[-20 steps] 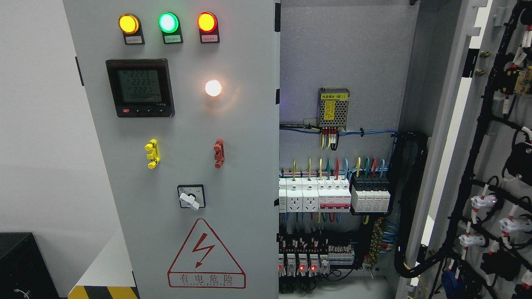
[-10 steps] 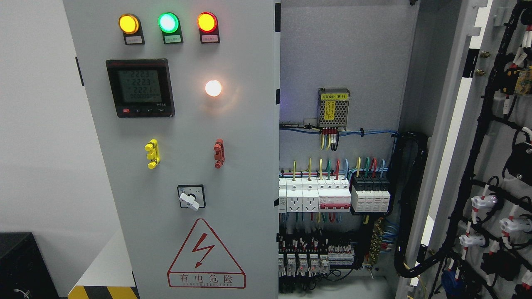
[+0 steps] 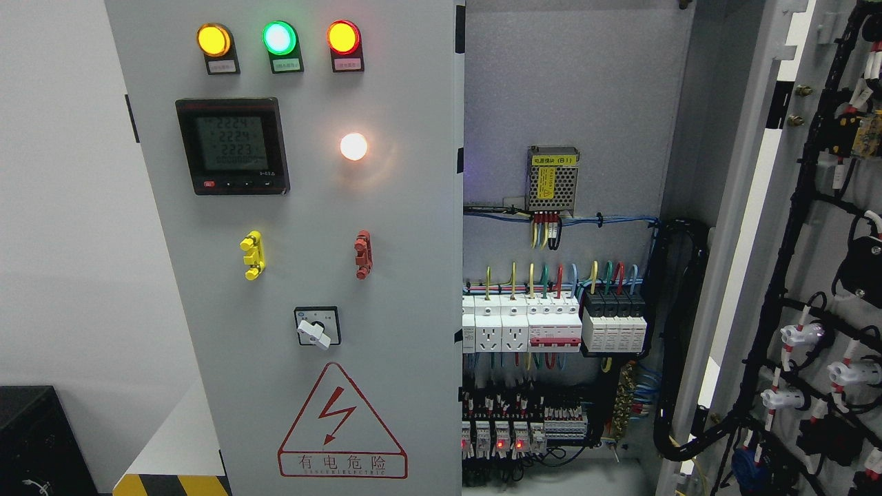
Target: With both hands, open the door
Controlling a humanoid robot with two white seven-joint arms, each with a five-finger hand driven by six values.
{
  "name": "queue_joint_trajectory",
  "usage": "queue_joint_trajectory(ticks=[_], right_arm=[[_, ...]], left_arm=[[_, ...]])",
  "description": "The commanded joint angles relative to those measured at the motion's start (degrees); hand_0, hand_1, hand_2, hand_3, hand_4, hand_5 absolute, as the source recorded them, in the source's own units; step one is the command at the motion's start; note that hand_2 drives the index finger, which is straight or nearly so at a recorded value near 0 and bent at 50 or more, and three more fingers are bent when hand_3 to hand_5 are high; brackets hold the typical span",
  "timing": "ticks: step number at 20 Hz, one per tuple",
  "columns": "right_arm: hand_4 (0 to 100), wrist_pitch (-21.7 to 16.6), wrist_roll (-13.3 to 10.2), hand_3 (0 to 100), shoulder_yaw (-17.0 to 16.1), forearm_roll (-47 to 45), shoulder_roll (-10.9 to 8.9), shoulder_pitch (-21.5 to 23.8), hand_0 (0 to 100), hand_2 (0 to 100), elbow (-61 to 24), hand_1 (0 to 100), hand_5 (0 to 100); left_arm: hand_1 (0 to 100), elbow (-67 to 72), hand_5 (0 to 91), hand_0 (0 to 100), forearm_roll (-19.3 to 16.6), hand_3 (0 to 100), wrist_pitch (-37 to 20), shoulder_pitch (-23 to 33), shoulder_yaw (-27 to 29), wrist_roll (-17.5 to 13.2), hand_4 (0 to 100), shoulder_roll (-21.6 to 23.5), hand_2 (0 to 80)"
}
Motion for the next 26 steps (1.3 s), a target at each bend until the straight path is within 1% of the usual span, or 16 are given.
queue_joint_trajectory(ticks=[1,4,6,8,11,13,14,16,18,20,23,26], right_arm=[[0,-2.9,0.0,0,5.1,0.1,-2.37,3.8,10,0,-18.2,13,0],[0,-3.0,0.0,0,7.1,0.1,-3.78,4.2,10,0,-23.9,13,0],[0,-3.0,0.0,0,7.7,0.1,-3.87,3.7,10,0,-26.3,13,0],[0,-3.0,0.0,0,8.0,0.1,-3.96,3.4,10,0,-29.0,13,0],[0,-3.0,0.0,0,8.6,0.1,-3.96,2.8,10,0,-32.1,13,0],[0,-2.9,0.0,0,8.8,0.1,-3.96,0.9,10,0,-32.6,13,0],[0,-2.3,0.0,0,8.8,0.1,-3.96,-0.8,10,0,-32.7,13,0],[0,-1.9,0.1,0,8.8,0.1,-4.48,-3.3,10,0,-32.6,13,0],[0,-0.6,0.1,0,8.8,0.1,-4.75,-5.1,10,0,-32.6,13,0],[0,-0.5,0.1,0,8.8,0.1,-5.10,-6.6,10,0,-32.7,13,0],[0,-0.8,-0.3,0,8.6,0.0,-6.33,-8.9,10,0,-34.6,13,0],[0,-1.1,-0.5,0,8.4,0.0,-6.33,-12.3,10,0,-35.9,13,0]], left_arm=[[56,1.1,0.0,12,5.2,0,0.2,0.0,-8.7,0.0,0,1.2,0.0],[56,1.1,0.0,12,5.5,0,0.2,-0.1,-11.6,0.0,0,1.8,0.0],[56,1.1,0.0,12,6.7,0,0.1,-0.2,-14.6,0.0,0,1.9,0.0],[56,1.1,0.0,12,9.1,0,0.1,-0.5,-17.8,0.0,0,1.9,0.0],[56,1.1,0.0,12,11.0,0,0.1,-0.5,-20.4,0.1,0,1.9,0.0],[56,1.1,0.0,12,11.2,0,0.1,-0.5,-21.0,0.1,0,1.6,0.0],[56,1.1,0.0,12,11.2,0,0.1,-0.5,-21.5,0.2,0,1.5,0.0],[56,1.1,0.0,12,11.2,0,0.1,-0.6,-22.6,0.2,0,1.2,0.0],[56,1.0,0.0,12,11.2,0,0.1,-0.8,-22.6,0.2,0,1.1,0.0],[56,1.0,0.0,12,11.0,0,0.2,-0.9,-23.3,0.1,0,1.0,0.0],[56,1.0,0.0,12,11.1,0,0.5,-1.5,-26.6,0.0,0,0.2,0.0],[56,1.0,0.0,12,11.1,0,1.3,-1.8,-26.7,0.0,0,-0.5,0.0]])
